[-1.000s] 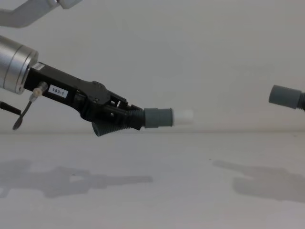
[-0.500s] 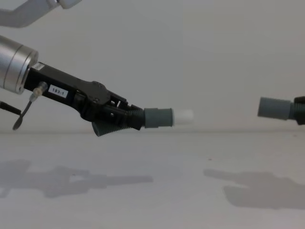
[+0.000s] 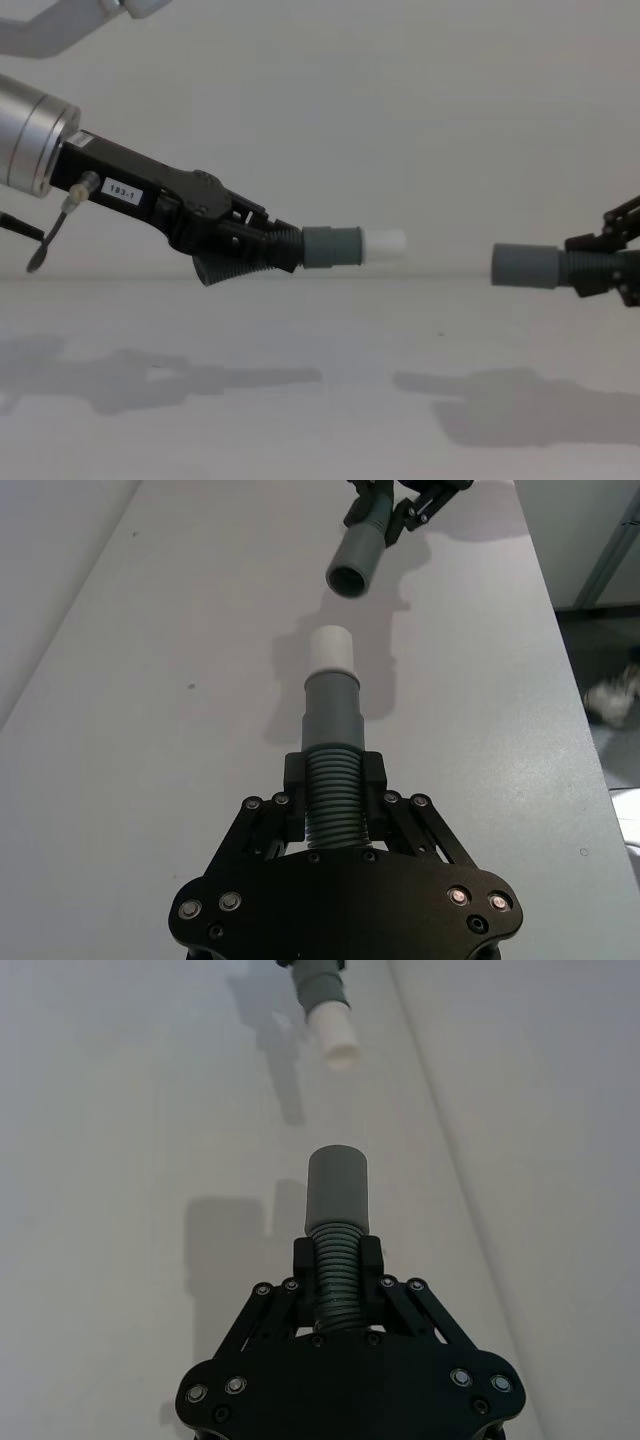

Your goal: Use both hands to pick up one end of the pipe from the table, align the ends, and insert them.

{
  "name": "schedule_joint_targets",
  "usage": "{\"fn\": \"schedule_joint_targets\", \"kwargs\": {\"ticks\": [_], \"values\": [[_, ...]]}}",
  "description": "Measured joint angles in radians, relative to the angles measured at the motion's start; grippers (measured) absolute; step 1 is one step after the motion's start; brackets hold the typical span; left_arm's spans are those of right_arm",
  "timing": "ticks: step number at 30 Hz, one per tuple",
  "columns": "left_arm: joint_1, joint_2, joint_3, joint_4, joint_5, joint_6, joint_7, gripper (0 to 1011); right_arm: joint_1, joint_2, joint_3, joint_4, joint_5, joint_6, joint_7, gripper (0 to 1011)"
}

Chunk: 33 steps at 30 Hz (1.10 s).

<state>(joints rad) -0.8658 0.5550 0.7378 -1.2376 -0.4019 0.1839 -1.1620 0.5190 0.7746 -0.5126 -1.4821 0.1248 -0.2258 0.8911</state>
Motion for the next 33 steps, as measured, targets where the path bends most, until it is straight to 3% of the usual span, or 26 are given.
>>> {"fn": "schedule_joint_targets", "kwargs": {"ticks": [16,33], "values": [[0.0,0.0,0.0,0.0,0.0,0.0,0.0,292,0.086,-0.043,-0.07,0.021,-0.028,-0.031,0.074,232],[0.0,0.0,0.0,0.0,0.0,0.0,0.0,292,0.154,-0.074,-0.11,0.05,-0.043,-0.055,0.113,232]]}}
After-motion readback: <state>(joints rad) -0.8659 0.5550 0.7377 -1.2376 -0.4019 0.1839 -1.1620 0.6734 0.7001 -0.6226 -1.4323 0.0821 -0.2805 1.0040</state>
